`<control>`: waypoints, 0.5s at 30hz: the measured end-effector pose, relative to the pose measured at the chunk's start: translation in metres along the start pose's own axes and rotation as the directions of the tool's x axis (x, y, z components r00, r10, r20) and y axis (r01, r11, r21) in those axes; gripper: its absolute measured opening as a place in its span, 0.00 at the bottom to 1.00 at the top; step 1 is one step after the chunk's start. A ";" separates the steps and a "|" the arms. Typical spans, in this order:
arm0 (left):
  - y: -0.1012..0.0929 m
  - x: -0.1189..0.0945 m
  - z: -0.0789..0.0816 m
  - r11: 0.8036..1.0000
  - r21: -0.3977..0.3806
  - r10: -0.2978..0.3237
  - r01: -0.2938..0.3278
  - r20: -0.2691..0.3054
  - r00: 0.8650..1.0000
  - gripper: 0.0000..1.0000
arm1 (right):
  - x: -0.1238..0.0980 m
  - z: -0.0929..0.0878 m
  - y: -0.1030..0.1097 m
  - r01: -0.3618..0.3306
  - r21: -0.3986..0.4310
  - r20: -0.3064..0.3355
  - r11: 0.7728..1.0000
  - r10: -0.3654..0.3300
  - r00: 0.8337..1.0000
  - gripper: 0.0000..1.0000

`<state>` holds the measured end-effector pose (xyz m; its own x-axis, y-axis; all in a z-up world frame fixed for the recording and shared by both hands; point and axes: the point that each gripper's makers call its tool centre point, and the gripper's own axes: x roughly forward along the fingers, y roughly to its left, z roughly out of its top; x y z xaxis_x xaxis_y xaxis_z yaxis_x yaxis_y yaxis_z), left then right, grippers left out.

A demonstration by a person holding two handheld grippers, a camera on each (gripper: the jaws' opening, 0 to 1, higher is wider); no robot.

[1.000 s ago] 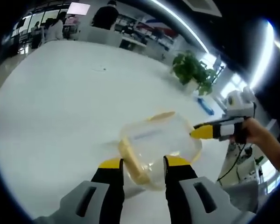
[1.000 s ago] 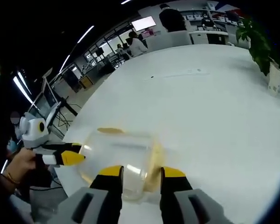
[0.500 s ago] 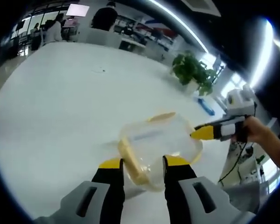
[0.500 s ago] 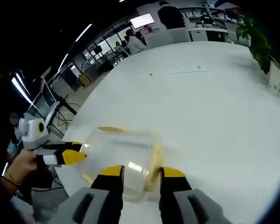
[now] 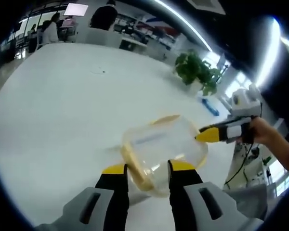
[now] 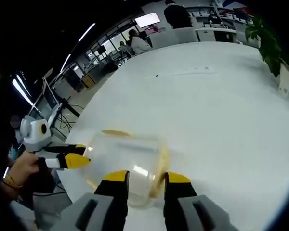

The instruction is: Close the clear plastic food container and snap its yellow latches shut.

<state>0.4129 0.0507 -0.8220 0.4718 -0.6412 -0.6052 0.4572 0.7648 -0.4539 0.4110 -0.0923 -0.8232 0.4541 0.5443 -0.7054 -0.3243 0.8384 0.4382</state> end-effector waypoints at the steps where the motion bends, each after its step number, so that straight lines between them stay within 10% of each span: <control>1: 0.000 0.000 0.000 1.000 0.002 0.000 0.000 -0.005 1.000 0.28 | 0.001 0.001 0.001 -0.001 0.001 -0.001 1.000 0.001 1.000 0.25; 15: -0.002 0.001 0.002 0.999 -0.036 -0.018 0.019 0.020 1.000 0.26 | -0.001 0.005 0.006 -0.009 -0.007 -0.010 1.000 0.009 1.000 0.25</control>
<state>0.4142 0.0480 -0.8200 0.4787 -0.6559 -0.5836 0.4384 0.7545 -0.4884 0.4125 -0.0882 -0.8174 0.4430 0.5513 -0.7070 -0.3344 0.8333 0.4402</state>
